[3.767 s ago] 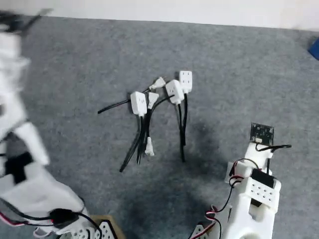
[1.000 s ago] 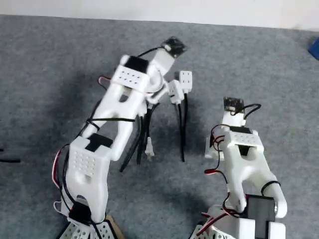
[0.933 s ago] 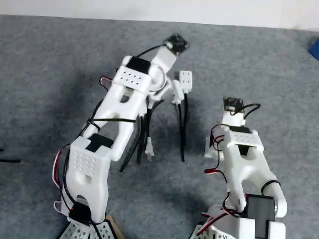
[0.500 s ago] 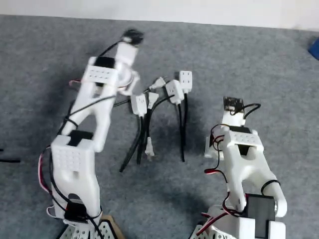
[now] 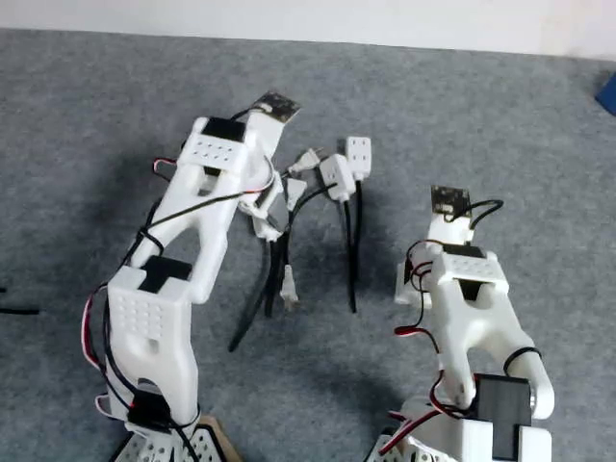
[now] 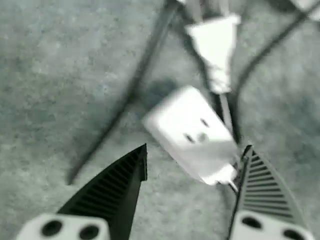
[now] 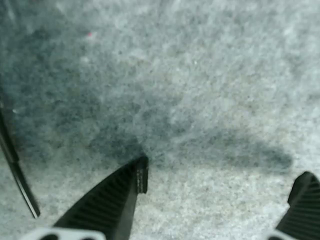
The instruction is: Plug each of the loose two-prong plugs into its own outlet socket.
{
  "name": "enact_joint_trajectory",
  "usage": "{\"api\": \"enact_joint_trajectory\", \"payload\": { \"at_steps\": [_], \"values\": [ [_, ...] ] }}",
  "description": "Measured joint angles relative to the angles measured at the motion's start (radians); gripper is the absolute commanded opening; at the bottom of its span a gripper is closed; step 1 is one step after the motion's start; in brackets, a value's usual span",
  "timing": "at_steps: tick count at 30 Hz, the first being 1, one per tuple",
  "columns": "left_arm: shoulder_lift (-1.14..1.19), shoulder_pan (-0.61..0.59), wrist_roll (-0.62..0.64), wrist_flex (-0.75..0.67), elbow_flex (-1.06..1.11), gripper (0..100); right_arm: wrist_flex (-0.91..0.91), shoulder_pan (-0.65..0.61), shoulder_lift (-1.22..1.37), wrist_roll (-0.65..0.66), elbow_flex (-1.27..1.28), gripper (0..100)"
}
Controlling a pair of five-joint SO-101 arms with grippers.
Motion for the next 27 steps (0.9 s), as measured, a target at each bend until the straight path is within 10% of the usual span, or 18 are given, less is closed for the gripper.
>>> {"api": "enact_joint_trajectory", "payload": {
  "at_steps": [14, 27],
  "values": [
    [-0.006, 0.052, 0.003, -0.026, 0.153, 30, 0.0, 0.0, 0.0, 0.0, 0.0, 42.1],
    [-0.006, 0.186, 0.002, 0.126, -0.155, 30, -0.017, 0.0, 0.0, 0.0, 0.0, 42.1]
  ]
}}
